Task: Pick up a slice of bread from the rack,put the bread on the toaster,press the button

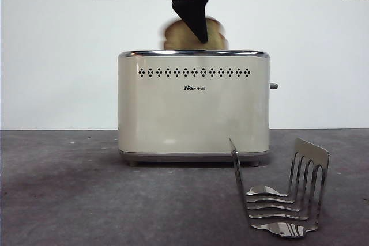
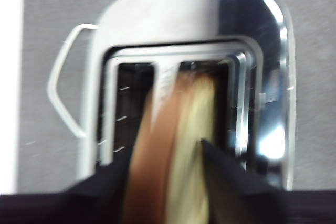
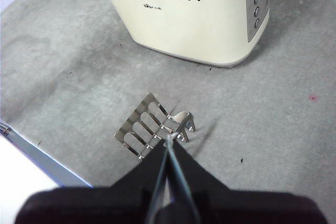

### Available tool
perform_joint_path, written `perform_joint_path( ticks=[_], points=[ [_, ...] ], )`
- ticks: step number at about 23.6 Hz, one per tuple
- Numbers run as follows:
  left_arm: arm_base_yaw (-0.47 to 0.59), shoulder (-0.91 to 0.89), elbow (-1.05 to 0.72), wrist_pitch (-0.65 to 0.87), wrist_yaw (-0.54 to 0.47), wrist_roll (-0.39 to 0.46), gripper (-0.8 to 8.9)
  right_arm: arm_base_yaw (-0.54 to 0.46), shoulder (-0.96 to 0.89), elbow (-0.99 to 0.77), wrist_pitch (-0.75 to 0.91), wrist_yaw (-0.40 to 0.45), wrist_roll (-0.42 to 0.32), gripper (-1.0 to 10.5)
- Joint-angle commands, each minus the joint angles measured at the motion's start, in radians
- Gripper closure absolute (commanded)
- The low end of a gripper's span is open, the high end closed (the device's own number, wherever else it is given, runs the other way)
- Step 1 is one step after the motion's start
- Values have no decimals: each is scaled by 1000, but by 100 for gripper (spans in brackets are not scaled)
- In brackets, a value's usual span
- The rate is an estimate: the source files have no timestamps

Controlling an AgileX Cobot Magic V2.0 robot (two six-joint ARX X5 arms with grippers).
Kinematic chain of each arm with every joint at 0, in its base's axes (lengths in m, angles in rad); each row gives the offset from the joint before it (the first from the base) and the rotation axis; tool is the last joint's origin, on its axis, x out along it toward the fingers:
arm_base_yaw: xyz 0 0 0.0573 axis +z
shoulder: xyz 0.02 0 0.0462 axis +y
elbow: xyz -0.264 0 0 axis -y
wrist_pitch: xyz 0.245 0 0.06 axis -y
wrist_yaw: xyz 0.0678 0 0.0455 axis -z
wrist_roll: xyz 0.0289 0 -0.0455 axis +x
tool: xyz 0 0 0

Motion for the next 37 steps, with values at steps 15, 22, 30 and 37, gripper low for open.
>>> perform_joint_path(
  ticks=[15, 22, 30, 37],
  points=[
    [-14, -262, 18, -12, 12, -298, 493, 0, 23, 5, 155, 16, 142, 948],
    [-15, -402, 18, -179, 11, -679, 822, 0, 136, 5, 446, 63, 446, 949],
    [-15, -512, 17, -195, 39, -848, 822, -1, 467, 138, 546, 10, 546, 951],
    [-25, -584, 14, -196, 179, -884, 822, -1, 790, 395, 470, -48, 507, 951]
  ],
)
